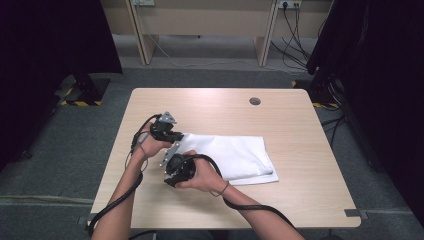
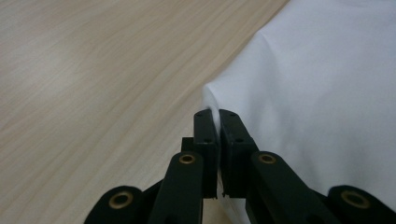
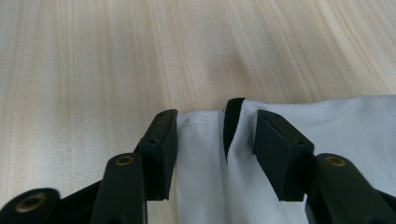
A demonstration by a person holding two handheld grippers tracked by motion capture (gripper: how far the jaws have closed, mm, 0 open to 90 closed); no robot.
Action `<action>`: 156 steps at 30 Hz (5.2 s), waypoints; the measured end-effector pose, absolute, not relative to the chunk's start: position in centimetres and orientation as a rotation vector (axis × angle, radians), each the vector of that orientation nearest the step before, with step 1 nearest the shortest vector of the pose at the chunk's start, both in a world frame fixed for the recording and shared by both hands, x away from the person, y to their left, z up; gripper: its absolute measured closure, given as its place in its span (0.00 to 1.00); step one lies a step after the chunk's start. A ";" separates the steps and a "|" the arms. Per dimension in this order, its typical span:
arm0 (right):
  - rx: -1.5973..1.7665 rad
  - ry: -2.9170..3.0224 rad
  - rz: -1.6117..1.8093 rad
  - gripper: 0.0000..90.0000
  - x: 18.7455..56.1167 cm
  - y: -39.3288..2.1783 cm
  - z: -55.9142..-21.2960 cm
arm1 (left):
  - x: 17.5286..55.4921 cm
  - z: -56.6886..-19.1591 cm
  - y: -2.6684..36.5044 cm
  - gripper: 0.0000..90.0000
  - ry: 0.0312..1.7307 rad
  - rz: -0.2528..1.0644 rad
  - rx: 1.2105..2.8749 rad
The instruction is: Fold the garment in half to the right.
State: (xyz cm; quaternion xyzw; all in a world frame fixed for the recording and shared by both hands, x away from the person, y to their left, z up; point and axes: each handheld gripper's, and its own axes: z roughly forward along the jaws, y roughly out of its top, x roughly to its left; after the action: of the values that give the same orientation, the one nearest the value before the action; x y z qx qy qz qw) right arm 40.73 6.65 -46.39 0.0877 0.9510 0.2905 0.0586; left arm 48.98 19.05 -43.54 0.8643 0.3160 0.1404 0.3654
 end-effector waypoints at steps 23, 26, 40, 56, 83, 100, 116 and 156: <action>0.336 2.800 0.990 0.90 40.7 6.0 -45.3 | 49.2 -43.3 19.4 0.96 0.832 0.351 2.252; 0.362 2.799 1.040 0.90 40.7 5.8 -44.7 | 49.2 -42.8 19.5 0.96 0.836 0.355 2.260; 0.374 2.772 1.144 0.90 40.7 5.6 -42.6 | 49.3 -41.3 19.8 0.96 0.837 0.372 2.279; 0.374 2.738 1.217 0.90 40.6 5.9 -40.6 | 49.2 -39.8 20.4 0.96 0.844 0.396 2.291; 0.375 2.707 1.289 0.90 40.4 6.6 -38.4 | 49.1 -37.2 21.0 0.96 0.848 0.436 2.315; 0.371 2.687 1.329 0.90 40.5 6.8 -37.1 | 49.2 -35.9 21.3 0.96 0.857 0.454 2.322; 0.366 2.667 1.352 0.90 40.3 7.1 -36.7 | 48.9 -34.9 22.0 0.96 0.869 0.479 2.324; 0.349 2.642 1.404 0.90 39.8 8.6 -34.8 | 48.2 -32.7 23.3 0.96 0.889 0.528 2.328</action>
State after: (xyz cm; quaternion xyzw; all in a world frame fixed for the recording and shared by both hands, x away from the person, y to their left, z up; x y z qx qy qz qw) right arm 39.83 8.64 -34.75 0.1155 0.8752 0.4653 0.0648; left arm 48.21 23.32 -32.72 0.8739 0.3336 0.1981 0.2929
